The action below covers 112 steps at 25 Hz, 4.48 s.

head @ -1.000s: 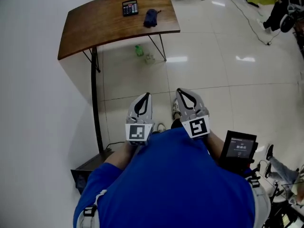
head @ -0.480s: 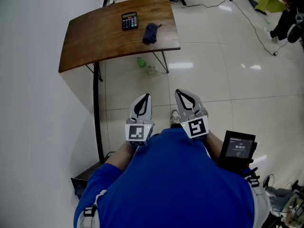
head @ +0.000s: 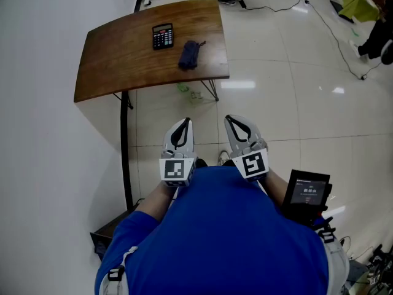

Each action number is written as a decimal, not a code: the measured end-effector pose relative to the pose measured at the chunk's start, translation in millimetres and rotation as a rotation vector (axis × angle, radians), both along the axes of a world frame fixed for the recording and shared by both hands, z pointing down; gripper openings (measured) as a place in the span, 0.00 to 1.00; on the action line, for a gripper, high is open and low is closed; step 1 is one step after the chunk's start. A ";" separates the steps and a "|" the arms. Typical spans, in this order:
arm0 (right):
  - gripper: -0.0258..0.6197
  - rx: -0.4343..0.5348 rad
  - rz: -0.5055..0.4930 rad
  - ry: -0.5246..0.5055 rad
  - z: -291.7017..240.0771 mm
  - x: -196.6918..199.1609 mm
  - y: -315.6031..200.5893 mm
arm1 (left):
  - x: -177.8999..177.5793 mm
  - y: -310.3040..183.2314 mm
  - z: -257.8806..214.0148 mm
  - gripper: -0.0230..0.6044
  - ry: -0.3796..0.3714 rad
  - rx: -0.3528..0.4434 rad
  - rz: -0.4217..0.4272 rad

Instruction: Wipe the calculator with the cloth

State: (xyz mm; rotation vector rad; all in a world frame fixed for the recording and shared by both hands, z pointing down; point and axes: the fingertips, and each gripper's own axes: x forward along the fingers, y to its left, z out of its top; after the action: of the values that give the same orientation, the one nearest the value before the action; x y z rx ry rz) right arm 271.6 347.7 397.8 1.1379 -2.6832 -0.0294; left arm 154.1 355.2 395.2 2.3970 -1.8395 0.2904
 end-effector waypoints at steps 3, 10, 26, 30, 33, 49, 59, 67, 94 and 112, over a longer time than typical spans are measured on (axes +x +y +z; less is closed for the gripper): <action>0.04 -0.015 -0.017 -0.008 3.2 -3.3 -15.0 | -4.5 -16.4 4.0 0.05 -0.013 -0.011 -0.014; 0.04 -0.031 -0.030 -0.010 9.7 -25.3 -58.1 | -25.7 -59.7 6.2 0.05 -0.007 -0.005 -0.038; 0.04 -0.086 0.096 0.048 23.4 -123.4 -184.0 | -127.9 -187.5 20.2 0.05 0.061 0.003 0.076; 0.04 -0.087 0.143 0.062 26.2 -140.9 -208.4 | -152.1 -210.6 25.0 0.05 0.056 0.003 0.103; 0.04 -0.092 0.161 0.066 24.2 -150.0 -223.3 | -163.8 -222.8 32.2 0.05 0.053 -0.016 0.119; 0.04 -0.137 0.130 0.067 48.4 -156.1 -284.9 | -168.5 -288.4 36.0 0.05 0.019 -0.046 0.130; 0.05 -0.327 0.052 0.142 109.6 -151.5 -328.2 | -157.3 -329.0 56.5 0.05 -0.042 -0.121 0.111; 0.22 -0.483 0.050 0.158 161.3 -160.0 -350.0 | -162.2 -347.9 78.6 0.05 -0.076 -0.161 0.110; 0.44 -0.955 0.426 0.165 262.2 -164.3 -360.0 | -223.1 -407.4 139.5 0.05 -0.042 -0.277 0.316; 0.18 -0.839 0.288 0.294 252.9 -197.8 -363.9 | -238.8 -409.1 137.5 0.05 -0.048 -0.282 0.309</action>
State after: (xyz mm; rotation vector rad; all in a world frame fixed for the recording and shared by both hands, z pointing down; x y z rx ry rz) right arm 73.7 -16.3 650.7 1.0831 -1.9091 0.8181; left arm -84.7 -53.9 532.7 2.4775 -1.3311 0.5938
